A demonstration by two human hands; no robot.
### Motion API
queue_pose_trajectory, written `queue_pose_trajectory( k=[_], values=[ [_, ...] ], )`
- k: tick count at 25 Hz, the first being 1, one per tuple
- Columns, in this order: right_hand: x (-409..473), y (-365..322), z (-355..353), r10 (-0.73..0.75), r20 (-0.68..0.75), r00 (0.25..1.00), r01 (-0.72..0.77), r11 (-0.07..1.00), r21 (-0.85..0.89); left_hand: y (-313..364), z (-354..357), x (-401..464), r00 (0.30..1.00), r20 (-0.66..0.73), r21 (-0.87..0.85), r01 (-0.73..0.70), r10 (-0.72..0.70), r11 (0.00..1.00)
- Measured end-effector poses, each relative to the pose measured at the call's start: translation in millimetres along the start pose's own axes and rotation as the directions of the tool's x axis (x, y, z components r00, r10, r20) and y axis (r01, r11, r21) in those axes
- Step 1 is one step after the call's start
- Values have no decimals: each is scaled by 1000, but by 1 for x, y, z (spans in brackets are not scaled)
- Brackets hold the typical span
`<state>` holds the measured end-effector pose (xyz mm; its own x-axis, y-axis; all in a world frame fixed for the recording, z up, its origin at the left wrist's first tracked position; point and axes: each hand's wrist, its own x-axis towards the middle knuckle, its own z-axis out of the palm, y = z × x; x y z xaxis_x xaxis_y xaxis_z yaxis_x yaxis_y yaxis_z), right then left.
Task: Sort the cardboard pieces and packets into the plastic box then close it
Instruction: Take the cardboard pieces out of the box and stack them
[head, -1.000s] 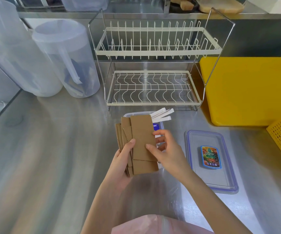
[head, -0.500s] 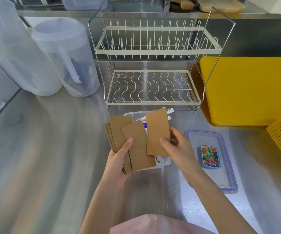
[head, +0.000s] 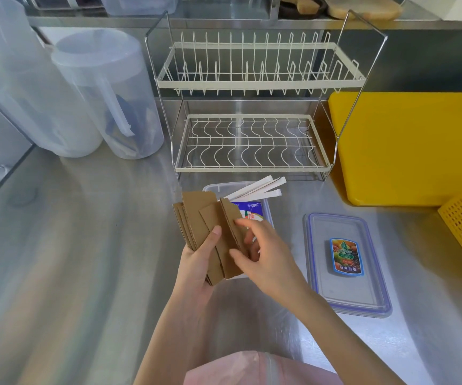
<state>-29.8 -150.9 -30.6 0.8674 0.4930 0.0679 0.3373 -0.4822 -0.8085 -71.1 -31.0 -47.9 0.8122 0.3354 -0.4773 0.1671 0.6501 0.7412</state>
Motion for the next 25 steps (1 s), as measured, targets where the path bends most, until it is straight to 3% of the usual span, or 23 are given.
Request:
queue_pose_trajectory(
  k=[5,9,11,14,16,18,20,22,25],
  values=[
    [-1,-1,7,-60,113,992,70,994,-87,0,-3,-1,999,27,5,-20,20,1000],
    [1,6,5,39,-62,997,-39,999,-6,-1,-3,2,999,-49,7,-18,18,1000],
    [5,12,-1,171,-73,983,-164,982,90,-1,-3,1,999,-49,3,-19,19,1000],
    [8,16,-8,333,126,935,-356,860,365,-1,-1,-1,1000,-4,5,-23,23,1000],
    [6,19,-11,351,132,927,-367,776,513,0,0,-1,1000,-7,21,-21,21,1000],
    [7,20,-14,379,58,923,-348,765,542,-1,-1,1,999,-44,55,-26,29,998],
    [7,21,-17,375,-66,925,-310,843,440,-3,-1,2,996,-72,125,-44,53,991],
    [9,19,-20,300,-191,935,-256,941,223,-5,1,1,995,-67,208,-64,80,976],
    [5,12,-18,158,-206,966,-156,987,25,-9,7,-3,998,-30,238,-55,64,970]
  ],
)
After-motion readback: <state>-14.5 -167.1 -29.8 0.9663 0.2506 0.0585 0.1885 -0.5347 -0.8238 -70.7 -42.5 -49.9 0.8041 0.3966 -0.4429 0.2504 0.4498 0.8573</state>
